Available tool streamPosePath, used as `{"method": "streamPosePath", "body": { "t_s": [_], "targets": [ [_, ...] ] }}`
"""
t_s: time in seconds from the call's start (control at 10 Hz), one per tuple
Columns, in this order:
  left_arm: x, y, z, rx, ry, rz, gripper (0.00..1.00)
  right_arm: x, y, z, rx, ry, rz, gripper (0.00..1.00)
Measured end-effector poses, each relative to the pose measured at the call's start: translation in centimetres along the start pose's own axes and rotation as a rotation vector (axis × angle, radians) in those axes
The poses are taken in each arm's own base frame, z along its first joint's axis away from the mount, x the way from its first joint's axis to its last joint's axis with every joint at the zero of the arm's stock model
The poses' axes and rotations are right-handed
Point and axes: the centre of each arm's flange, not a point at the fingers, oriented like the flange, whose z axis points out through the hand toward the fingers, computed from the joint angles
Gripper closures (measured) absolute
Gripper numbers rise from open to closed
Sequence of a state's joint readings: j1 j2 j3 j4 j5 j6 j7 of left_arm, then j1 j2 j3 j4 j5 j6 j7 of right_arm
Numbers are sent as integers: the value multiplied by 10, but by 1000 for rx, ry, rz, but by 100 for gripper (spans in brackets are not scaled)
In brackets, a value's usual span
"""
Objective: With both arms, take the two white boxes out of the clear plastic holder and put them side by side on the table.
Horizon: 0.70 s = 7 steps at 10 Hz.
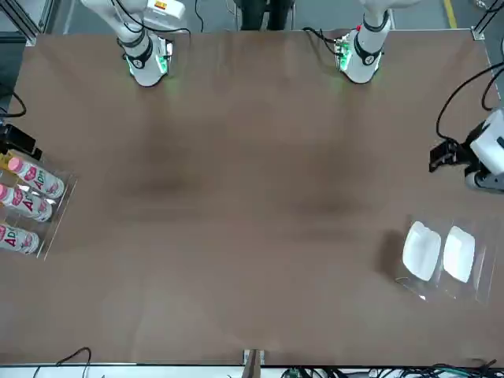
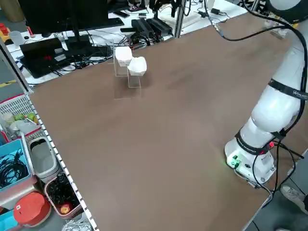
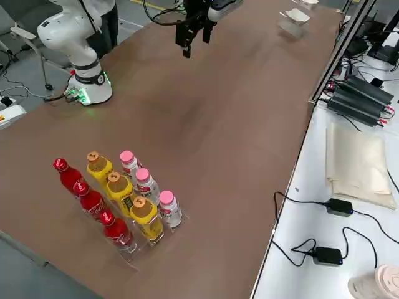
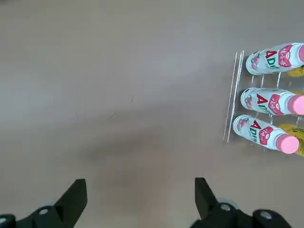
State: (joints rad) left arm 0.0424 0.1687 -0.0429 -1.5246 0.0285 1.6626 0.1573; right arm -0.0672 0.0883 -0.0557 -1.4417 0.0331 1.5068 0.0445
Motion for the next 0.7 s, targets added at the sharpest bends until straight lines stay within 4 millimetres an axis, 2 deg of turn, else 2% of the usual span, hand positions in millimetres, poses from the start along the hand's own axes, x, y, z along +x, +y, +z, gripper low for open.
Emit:
{"method": "streamPosePath", "body": {
  "t_s": [0.2,0.4,0.6,0.7],
  "targets": [
    [28,-7,33,33,20,11,0,2,-13,11,-2,-19,-22,0],
    [51,-2,67,84,27,77,0,9,-25,28,-4,-29,-41,0],
    [60,-3,82,98,55,201,0,14,-32,52,-4,-30,-52,0],
    [62,-1,94,105,78,287,0,16,-35,72,-3,-31,-56,0]
  ]
}}
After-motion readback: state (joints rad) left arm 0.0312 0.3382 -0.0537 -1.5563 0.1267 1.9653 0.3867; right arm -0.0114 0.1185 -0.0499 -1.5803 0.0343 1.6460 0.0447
